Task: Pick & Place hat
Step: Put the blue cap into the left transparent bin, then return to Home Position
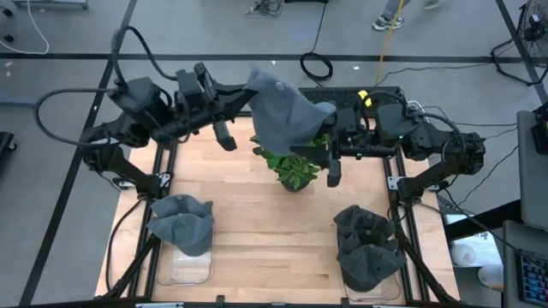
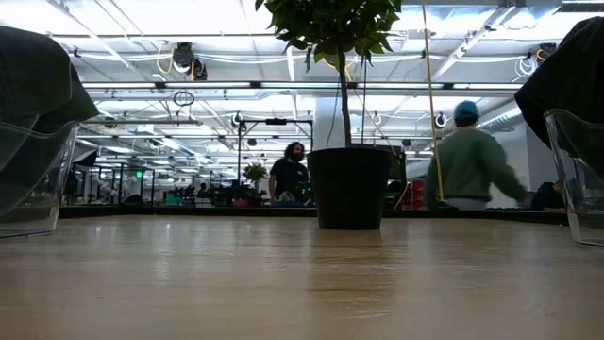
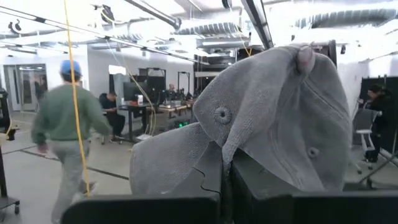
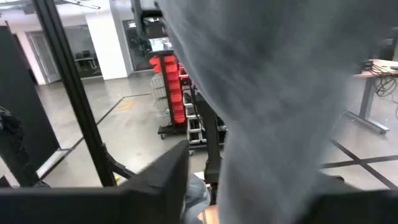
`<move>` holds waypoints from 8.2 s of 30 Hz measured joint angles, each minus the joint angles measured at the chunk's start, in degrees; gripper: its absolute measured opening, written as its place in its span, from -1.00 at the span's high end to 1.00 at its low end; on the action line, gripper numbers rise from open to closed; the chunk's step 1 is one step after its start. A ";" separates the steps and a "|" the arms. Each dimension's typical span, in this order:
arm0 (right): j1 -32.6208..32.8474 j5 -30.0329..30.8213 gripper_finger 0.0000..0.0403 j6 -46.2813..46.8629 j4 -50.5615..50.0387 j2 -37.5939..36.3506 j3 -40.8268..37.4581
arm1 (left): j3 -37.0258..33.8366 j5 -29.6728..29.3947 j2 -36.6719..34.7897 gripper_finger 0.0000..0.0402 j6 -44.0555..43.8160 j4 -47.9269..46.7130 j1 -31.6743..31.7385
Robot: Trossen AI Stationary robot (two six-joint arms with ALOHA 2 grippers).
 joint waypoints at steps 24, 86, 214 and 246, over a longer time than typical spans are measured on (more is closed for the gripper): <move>4.17 -2.92 0.99 4.17 -1.83 -4.43 -0.09 | 0.01 -0.64 -2.73 0.25 3.65 -14.76 -6.85; 15.96 -15.05 1.00 20.81 4.52 -5.33 -25.79 | 0.00 15.18 6.57 -0.30 -20.40 -24.64 -17.57; 16.30 -4.34 -0.24 9.76 12.38 -29.05 -25.75 | -50.94 4.30 -11.40 -0.38 -89.24 -43.84 -54.56; 16.29 -4.06 -0.24 6.36 7.78 -32.39 -25.77 | -37.33 -39.56 -22.96 0.39 -36.20 -19.37 -57.15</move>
